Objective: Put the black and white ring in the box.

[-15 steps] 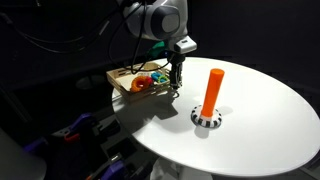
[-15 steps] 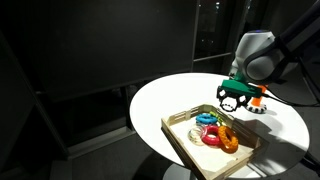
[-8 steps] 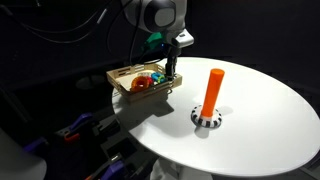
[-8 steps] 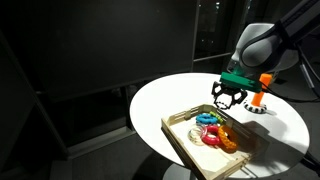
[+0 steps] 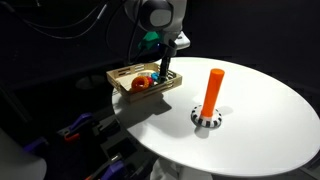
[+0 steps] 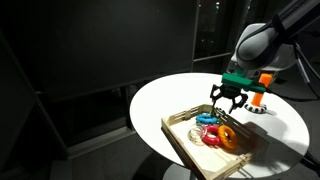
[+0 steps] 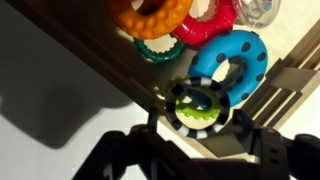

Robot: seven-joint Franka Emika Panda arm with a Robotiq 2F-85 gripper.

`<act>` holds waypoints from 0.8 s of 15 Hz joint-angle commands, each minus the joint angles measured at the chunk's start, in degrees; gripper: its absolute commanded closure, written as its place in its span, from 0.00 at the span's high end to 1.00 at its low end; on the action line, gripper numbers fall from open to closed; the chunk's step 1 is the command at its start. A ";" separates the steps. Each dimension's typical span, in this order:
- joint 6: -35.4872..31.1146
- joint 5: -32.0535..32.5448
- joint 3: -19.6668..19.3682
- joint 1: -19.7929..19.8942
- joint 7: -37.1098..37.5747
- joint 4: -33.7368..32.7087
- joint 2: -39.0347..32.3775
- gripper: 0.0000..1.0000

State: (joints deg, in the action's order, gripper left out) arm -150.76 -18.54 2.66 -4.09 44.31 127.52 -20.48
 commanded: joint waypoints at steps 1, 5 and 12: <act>3.93 -0.54 -0.19 0.35 -3.04 -0.61 0.10 1.00; 8.63 0.28 -0.53 0.62 -6.88 -0.62 0.73 1.00; 19.77 6.43 -3.50 0.26 -11.36 -1.12 2.85 1.00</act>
State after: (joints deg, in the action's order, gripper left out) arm -136.47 -14.93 0.24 -4.06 35.76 126.90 -19.83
